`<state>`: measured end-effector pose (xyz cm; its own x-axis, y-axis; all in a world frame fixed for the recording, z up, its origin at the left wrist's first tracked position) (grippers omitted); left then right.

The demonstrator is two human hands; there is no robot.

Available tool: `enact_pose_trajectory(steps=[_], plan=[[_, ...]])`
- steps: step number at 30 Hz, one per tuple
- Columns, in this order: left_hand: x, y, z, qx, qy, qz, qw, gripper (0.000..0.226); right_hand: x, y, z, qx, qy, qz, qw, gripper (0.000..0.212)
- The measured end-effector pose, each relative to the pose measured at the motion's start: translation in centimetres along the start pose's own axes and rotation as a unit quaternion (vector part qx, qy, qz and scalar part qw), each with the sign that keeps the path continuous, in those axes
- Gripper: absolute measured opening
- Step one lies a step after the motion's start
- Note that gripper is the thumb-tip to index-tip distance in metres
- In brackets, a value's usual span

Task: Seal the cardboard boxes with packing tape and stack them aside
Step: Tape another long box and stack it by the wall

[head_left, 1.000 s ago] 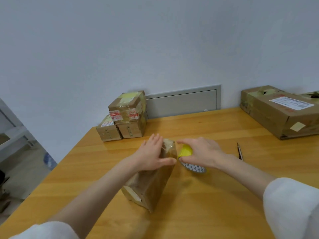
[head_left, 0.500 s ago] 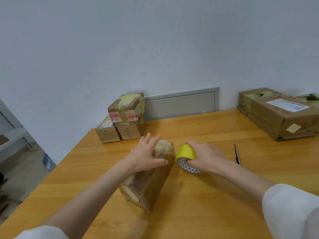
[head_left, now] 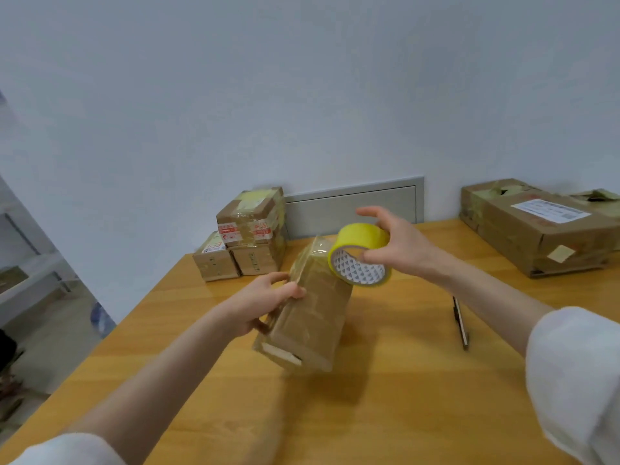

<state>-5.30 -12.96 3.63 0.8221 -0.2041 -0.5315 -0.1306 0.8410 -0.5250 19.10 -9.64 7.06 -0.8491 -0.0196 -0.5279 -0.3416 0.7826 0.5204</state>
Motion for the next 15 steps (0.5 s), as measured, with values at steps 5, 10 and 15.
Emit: enact_pose_trajectory(steps=[5, 10, 15], plan=[[1.4, 0.7, -0.8, -0.036, 0.004, -0.041, 0.999, 0.043, 1.7, -0.4, 0.1, -0.014, -0.024, 0.002, 1.000, 0.045], [1.5, 0.9, -0.5, -0.070, 0.059, -0.060, 0.994, 0.035, 2.6, 0.2, 0.4, -0.020, -0.029, 0.005, 0.999, 0.039], [1.3, 1.7, -1.6, -0.065, -0.019, -0.057, 0.996, 0.057, 2.2, -0.6, 1.5, -0.023, -0.019, -0.038, 0.999, 0.053]])
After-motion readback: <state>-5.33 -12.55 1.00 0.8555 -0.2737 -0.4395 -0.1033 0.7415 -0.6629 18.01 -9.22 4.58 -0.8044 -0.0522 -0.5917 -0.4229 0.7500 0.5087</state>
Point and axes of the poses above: each hand's wrist, its own y-axis towards the middle knuckle, its own x-axis out of the palm, z = x × y, the point moved 4 cm from there along y, towards the middle knuckle, and after that the axes turned 15 degrees about -x, right-handed, at the moved point
